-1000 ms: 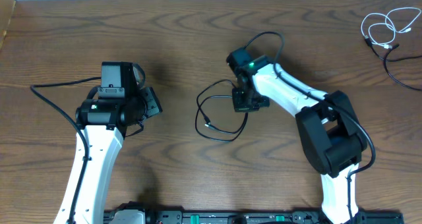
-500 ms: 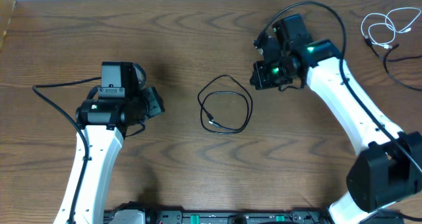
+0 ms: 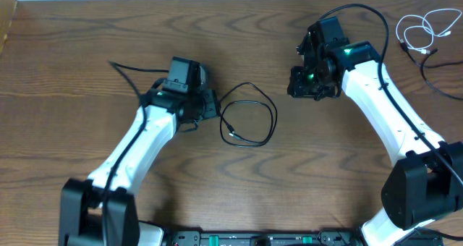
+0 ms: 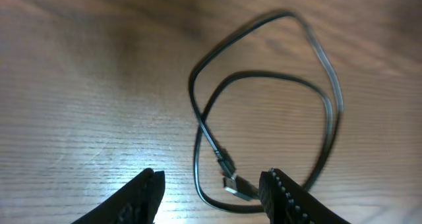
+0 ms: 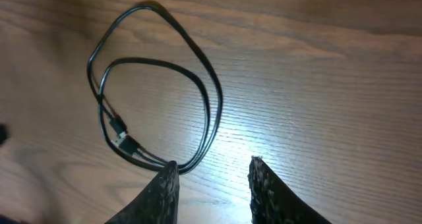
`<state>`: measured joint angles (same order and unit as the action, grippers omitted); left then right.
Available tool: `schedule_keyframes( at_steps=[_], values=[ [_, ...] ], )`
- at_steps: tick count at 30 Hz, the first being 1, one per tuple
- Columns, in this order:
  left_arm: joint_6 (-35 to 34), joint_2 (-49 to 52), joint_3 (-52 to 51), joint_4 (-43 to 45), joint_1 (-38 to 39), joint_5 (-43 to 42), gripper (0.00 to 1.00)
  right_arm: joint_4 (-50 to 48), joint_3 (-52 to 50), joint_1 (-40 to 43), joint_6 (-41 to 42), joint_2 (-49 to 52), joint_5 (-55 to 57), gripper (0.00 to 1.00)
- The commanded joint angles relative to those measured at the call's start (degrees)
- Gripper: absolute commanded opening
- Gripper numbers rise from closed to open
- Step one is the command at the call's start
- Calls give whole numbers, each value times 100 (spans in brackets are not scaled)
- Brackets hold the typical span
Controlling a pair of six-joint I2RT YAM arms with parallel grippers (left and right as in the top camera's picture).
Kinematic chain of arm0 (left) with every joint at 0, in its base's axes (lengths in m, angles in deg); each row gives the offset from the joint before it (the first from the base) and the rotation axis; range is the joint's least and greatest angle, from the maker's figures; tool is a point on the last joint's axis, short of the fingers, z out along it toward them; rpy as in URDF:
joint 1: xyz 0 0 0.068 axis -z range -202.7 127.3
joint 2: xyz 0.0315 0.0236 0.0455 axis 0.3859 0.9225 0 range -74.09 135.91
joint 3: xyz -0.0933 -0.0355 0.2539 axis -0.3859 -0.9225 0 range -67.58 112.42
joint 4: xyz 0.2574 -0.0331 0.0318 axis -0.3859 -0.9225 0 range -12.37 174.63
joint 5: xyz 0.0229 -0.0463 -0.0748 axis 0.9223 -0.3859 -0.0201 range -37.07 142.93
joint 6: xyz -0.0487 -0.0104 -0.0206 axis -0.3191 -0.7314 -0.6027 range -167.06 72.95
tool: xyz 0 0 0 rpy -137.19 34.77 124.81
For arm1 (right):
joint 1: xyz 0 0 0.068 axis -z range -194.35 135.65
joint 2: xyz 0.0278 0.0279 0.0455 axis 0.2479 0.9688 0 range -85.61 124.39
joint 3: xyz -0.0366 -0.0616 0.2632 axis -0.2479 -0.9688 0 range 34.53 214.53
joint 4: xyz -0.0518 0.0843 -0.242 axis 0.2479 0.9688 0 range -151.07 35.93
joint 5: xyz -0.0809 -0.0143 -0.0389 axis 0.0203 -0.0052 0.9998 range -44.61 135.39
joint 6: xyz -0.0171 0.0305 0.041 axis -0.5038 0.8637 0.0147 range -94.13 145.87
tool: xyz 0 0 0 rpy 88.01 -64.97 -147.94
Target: Untangle cables
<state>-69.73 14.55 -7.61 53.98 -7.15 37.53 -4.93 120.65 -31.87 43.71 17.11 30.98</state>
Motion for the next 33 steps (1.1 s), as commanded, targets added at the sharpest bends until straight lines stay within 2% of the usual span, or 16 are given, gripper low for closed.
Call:
schedule_keyframes(
  at_steps=[1,9,13,20,27,28,29,31,33],
  values=[
    [-313,579,26,216,162,-48,52,37,-70,28,74,55,208,33],
    [-315,1375,26,619,479,221,51,177,-81,22,76,55,205,35],
    [-315,1497,26,640,522,529,46,195,-81,22,74,55,208,35],
    [-310,1633,26,664,763,1025,45,195,-81,22,74,55,210,36],
    [-315,1971,26,693,946,1054,39,203,-85,22,74,55,234,36],
    [-315,2070,26,706,973,1054,38,212,-85,22,74,55,234,35],
    [-315,2146,26,723,994,1051,31,212,-85,22,74,55,234,35],
    [-315,2205,28,728,1014,1047,10,212,-87,17,76,55,232,34],
    [-310,2146,79,719,1014,1008,7,210,-87,17,79,55,227,29]
  ],
)
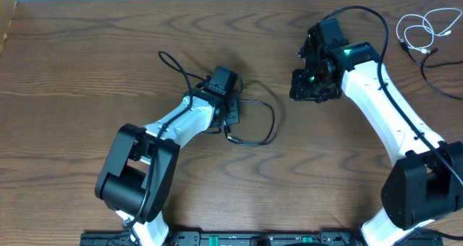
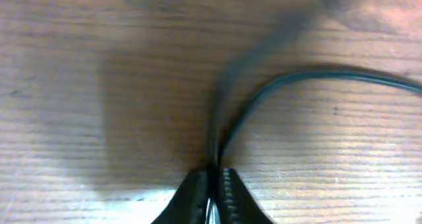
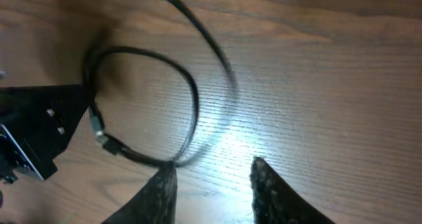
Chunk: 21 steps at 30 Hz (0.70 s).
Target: Untangle cables
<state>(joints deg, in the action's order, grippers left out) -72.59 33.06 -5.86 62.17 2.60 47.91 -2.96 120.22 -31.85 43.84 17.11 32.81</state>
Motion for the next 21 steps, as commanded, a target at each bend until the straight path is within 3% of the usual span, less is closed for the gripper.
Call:
schedule_keyframes(
  at_steps=[1,7,12,16,18,21],
  values=[
    [-4,236,-68,-103,39,-28,7,0,-44,15,66,55,44,29],
    [22,-1259,79,-256,39,-345,7,-155,-44,15,-15,55,-177,28],
    [20,-2723,79,-264,39,-636,7,-623,-42,15,-693,46,-1591,29],
    [223,-3427,79,-317,39,-586,8,-1126,-42,17,-693,35,-2461,30],
    [260,-3517,79,-341,33,-588,7,-1281,-42,22,-791,26,-2509,33],
    [258,-3528,79,-389,33,-590,8,-1250,-42,31,-1169,28,-2267,48]
  ],
)
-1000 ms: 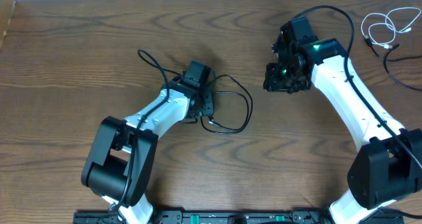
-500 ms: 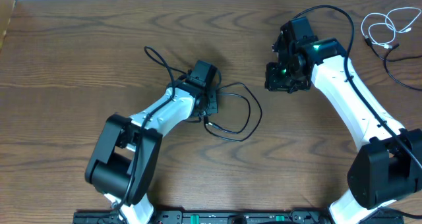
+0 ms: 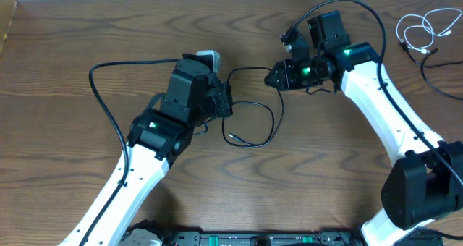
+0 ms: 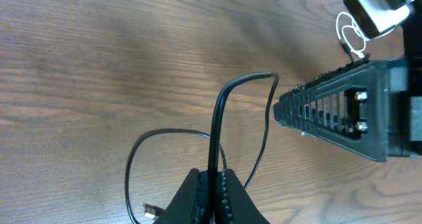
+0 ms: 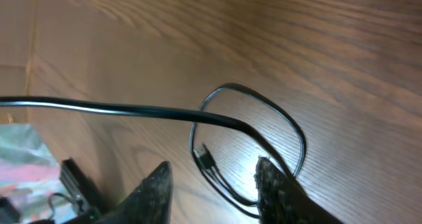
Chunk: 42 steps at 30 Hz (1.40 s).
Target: Untangle cables
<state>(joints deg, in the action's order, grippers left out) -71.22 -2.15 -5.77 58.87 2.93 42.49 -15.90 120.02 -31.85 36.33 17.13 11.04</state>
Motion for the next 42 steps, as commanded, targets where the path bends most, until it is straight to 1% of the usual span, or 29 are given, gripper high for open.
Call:
schedule_keyframes(
  at_steps=[1,3,6,11,15,18,19,21,24,26,29,30,32,36,39,40,41,42],
  values=[
    [120,-7,70,-57,0,-50,7,144,-22,31,-411,39,306,50],
    [118,-15,70,-52,0,-48,8,365,-24,15,-400,72,745,51],
    [118,-15,70,-55,0,-48,7,573,-144,-57,-74,238,1073,51],
    [116,-15,70,-72,0,-50,7,127,-761,-170,553,378,1088,52],
    [116,-15,70,-74,0,-50,7,-417,-1235,-313,739,378,1088,50],
    [116,-15,70,-68,-9,-46,7,-868,-1526,-422,800,378,1093,43],
    [116,-15,70,-68,-44,-46,7,-1019,-1628,-466,833,378,1095,39],
    [39,-15,70,-68,-153,-48,7,-1178,-1786,-542,1132,378,1281,36],
    [-378,-15,70,-70,-385,-50,8,-1215,-1871,-584,1342,378,1473,31],
    [-774,-15,70,-68,-533,-50,7,-1257,-1880,-586,1434,378,1475,28],
    [-1550,-15,70,-59,-675,-85,8,-1462,-1882,-625,1683,378,1473,21],
    [-1617,-15,70,-42,-675,-122,7,-1534,-1882,-651,1725,378,1473,21],
    [-1834,-15,70,142,-675,-468,7,-1799,-1882,-826,1941,378,1480,21],
    [-2356,-15,70,238,-675,-522,8,-1875,-1882,-1001,2426,378,1718,23],
    [-2959,-15,70,321,-675,-520,7,-1845,-1891,-1137,2876,378,2127,24],
    [-3298,-15,70,365,-675,-522,7,-1838,-1893,-1176,3014,378,2284,24],
    [-3436,-15,70,378,-675,-520,8,-1838,-1897,-1193,3106,378,2380,25],
    [-3805,-15,70,404,-675,-522,7,-1845,-1897,-1215,3189,378,2468,25]
  ],
)
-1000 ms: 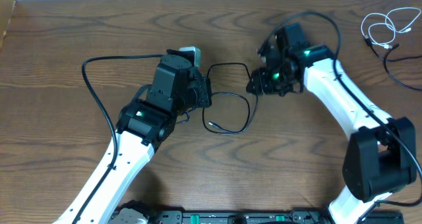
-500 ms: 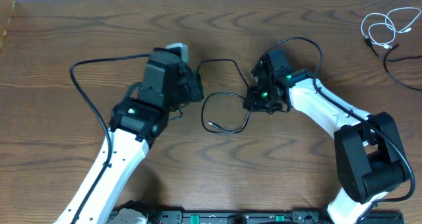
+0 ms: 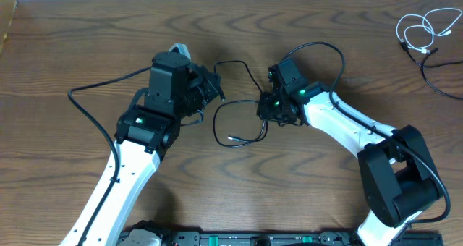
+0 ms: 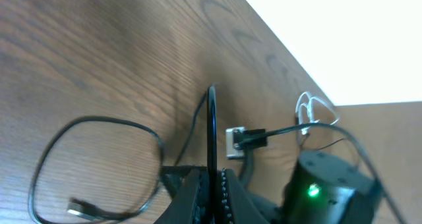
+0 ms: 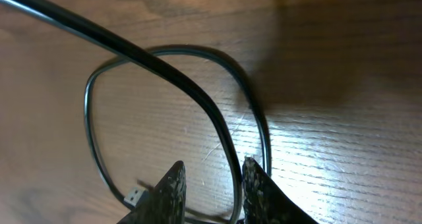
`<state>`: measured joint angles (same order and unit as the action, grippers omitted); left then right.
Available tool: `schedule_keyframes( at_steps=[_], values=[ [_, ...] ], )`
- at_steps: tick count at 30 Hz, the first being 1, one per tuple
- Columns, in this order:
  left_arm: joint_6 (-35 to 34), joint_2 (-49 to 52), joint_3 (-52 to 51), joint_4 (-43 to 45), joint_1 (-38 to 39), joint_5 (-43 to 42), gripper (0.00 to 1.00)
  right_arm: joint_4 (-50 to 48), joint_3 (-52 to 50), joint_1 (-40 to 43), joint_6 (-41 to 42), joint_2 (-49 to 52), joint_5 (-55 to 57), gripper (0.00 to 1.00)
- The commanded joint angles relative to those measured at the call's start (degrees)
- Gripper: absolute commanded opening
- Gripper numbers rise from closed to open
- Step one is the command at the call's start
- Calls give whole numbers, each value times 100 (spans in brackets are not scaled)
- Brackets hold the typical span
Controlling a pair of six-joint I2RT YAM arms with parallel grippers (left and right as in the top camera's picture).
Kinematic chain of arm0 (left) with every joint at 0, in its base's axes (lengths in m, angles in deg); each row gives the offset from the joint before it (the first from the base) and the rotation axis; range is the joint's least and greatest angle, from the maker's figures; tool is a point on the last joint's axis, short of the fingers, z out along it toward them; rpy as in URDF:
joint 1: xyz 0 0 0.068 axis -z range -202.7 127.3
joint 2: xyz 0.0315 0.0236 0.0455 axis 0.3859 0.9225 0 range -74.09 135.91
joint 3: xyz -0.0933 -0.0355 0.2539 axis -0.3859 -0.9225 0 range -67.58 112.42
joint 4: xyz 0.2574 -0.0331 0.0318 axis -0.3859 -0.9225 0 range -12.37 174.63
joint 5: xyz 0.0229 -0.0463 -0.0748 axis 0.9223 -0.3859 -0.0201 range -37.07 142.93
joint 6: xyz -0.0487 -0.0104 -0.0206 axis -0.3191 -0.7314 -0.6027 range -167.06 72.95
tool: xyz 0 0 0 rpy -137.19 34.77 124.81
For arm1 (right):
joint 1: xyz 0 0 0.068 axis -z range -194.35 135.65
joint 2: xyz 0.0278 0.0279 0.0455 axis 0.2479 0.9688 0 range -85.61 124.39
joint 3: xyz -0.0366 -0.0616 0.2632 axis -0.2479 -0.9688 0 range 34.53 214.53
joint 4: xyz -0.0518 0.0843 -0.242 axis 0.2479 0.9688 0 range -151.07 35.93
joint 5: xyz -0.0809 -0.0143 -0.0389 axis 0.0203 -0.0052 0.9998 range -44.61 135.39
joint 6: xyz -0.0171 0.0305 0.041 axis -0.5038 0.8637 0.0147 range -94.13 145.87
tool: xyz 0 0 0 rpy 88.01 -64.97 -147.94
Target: Untangle cables
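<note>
A thin black cable (image 3: pixel 215 123) lies in a loop on the wooden table, its USB plug (image 3: pixel 231 138) at the loop's bottom. One strand is lifted off the wood. My left gripper (image 3: pixel 210 89) is shut on that strand (image 4: pixel 211 118) and holds it above the loop's left side. My right gripper (image 3: pixel 269 112) is low at the loop's right side. It is open, and the raised strand (image 5: pixel 191 92) runs down between its fingers (image 5: pixel 170 191). The plug (image 5: pixel 134 196) lies just left of them.
A coiled white cable (image 3: pixel 423 29) lies at the far right corner, with another black cable (image 3: pixel 443 85) running off the right edge below it. The arms' own black leads arc over the table behind each wrist.
My right gripper has come down and left from beside the raised strand to the loop's right side, fingers now narrower and astride the strand. The left gripper still holds the cable, slightly shifted.
Both grippers stood open with the coiled black cable on the table between them. Then my left gripper was shut on the loop's left side. Then it held a strand lifted, the right gripper near it. Now the right fingers straddle that strand low at the loop.
</note>
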<state>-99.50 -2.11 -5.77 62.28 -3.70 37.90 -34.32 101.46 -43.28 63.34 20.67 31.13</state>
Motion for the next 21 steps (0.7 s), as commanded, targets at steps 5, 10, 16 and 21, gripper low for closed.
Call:
schedule_keyframes(
  at_steps=[5,10,16,21],
  values=[
    [-1991,-20,70,68,-13,-63,7,-46,-44,-203,748,26,669,24],
    [-2312,-20,70,87,-13,-63,7,-39,-44,-435,802,57,1047,24],
    [-2310,-20,70,85,-13,-66,8,-35,-61,-562,879,431,1248,22],
    [-2308,-20,70,85,-13,-63,7,-81,-7,-503,664,350,1139,23]
  ],
)
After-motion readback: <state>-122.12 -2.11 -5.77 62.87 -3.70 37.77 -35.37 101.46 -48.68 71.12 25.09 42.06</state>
